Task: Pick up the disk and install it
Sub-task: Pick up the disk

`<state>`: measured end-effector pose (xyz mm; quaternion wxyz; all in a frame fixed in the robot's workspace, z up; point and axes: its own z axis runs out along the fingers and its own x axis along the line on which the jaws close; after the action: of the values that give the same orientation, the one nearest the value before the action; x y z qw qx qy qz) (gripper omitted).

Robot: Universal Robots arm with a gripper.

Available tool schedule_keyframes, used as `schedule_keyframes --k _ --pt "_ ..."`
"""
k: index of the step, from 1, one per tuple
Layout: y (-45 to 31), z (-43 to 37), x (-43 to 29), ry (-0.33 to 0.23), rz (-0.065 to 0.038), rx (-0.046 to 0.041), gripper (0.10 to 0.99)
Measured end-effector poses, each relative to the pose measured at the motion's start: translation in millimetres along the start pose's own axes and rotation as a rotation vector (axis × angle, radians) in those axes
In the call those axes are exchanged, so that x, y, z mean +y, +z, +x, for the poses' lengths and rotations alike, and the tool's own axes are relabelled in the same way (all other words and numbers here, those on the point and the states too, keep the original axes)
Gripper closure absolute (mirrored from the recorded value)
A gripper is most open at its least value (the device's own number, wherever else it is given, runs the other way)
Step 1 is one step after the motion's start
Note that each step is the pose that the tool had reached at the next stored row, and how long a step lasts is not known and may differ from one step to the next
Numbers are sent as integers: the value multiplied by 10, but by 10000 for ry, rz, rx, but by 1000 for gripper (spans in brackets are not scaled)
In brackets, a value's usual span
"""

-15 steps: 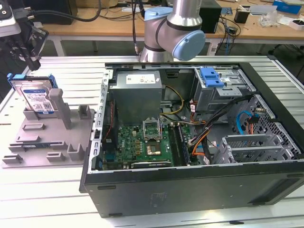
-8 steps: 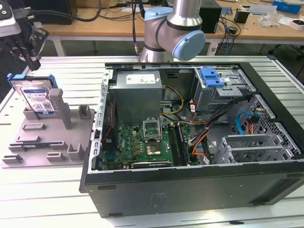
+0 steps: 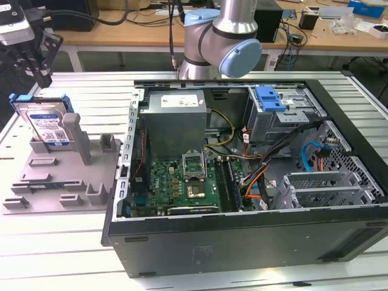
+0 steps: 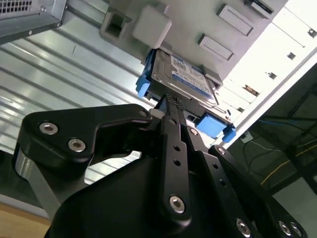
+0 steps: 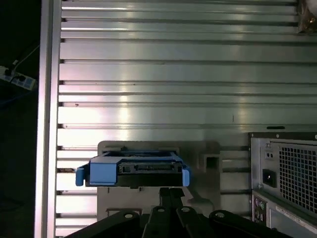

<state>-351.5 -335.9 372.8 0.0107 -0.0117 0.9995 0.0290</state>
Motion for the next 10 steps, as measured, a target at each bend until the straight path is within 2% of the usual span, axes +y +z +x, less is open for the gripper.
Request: schedule_keyframes --k 2,5,6,8,9,10 --pt "2 1 -1 -407 -89 25 980" --pt "4 1 -1 -778 -340 78 980" --pt "5 0 0 -889 -451 142 980" --pt "4 1 0 -975 -540 295 980" --pt "4 1 0 -1032 -582 402 980" --pt "5 1 -1 -1204 -650 599 980"
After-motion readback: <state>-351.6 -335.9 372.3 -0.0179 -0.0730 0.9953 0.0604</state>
